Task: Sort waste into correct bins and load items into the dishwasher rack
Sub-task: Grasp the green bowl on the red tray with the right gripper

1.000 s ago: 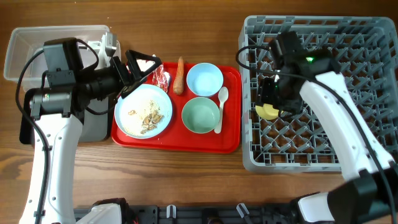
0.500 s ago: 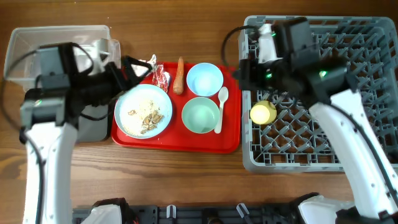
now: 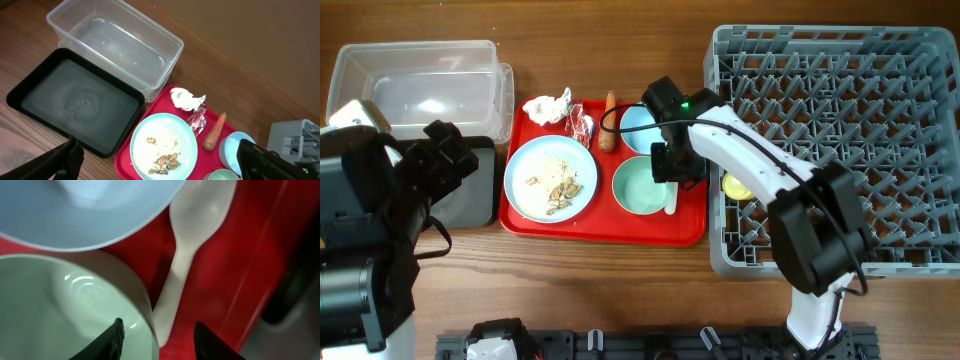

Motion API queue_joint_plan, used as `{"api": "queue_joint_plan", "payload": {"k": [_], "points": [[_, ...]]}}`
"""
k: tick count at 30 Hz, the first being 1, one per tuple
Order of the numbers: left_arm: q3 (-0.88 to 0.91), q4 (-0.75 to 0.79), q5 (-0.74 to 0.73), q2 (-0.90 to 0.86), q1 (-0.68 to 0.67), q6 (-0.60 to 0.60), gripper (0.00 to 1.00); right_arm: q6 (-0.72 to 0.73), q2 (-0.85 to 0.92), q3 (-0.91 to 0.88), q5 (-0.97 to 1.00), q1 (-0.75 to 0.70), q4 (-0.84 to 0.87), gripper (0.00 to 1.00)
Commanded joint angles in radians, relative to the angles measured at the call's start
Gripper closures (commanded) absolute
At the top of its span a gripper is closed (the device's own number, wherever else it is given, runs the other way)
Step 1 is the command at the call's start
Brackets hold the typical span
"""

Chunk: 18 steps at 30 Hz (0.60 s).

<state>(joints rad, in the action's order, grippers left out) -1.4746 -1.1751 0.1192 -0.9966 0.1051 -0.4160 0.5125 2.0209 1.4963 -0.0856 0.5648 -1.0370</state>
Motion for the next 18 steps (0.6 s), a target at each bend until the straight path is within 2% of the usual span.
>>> {"api": "queue_joint_plan", "payload": {"k": [1, 3, 4, 8, 13, 17, 18], "points": [[-0.003, -0.001, 0.031, -0.022, 0.005, 0.012, 0.00, 0.011, 0.029, 0.002, -0.005, 0.000, 0.009, 0.63], [-0.003, -0.004, 0.031, -0.042, 0.005, 0.012, 0.00, 0.011, 0.029, 0.002, -0.005, 0.000, 0.013, 0.86], [-0.003, -0.005, 0.031, -0.050, 0.005, 0.012, 0.00, 0.011, 0.029, 0.002, -0.005, 0.000, 0.013, 0.94], [-0.003, -0.011, 0.028, -0.078, 0.005, 0.012, 0.00, 0.015, 0.002, 0.003, 0.004, -0.002, -0.020, 0.95], [-0.003, -0.011, 0.028, -0.089, 0.005, 0.012, 0.00, 0.002, -0.130, 0.005, 0.081, -0.003, -0.045, 0.96], [-0.003, -0.011, 0.028, -0.089, 0.005, 0.012, 0.00, -0.011, -0.315, 0.012, 0.305, -0.007, -0.071, 0.96], [-0.003, -0.011, 0.028, -0.089, 0.005, 0.012, 0.00, -0.012, -0.382, 0.012, 0.446, -0.018, -0.068, 0.96]]}}
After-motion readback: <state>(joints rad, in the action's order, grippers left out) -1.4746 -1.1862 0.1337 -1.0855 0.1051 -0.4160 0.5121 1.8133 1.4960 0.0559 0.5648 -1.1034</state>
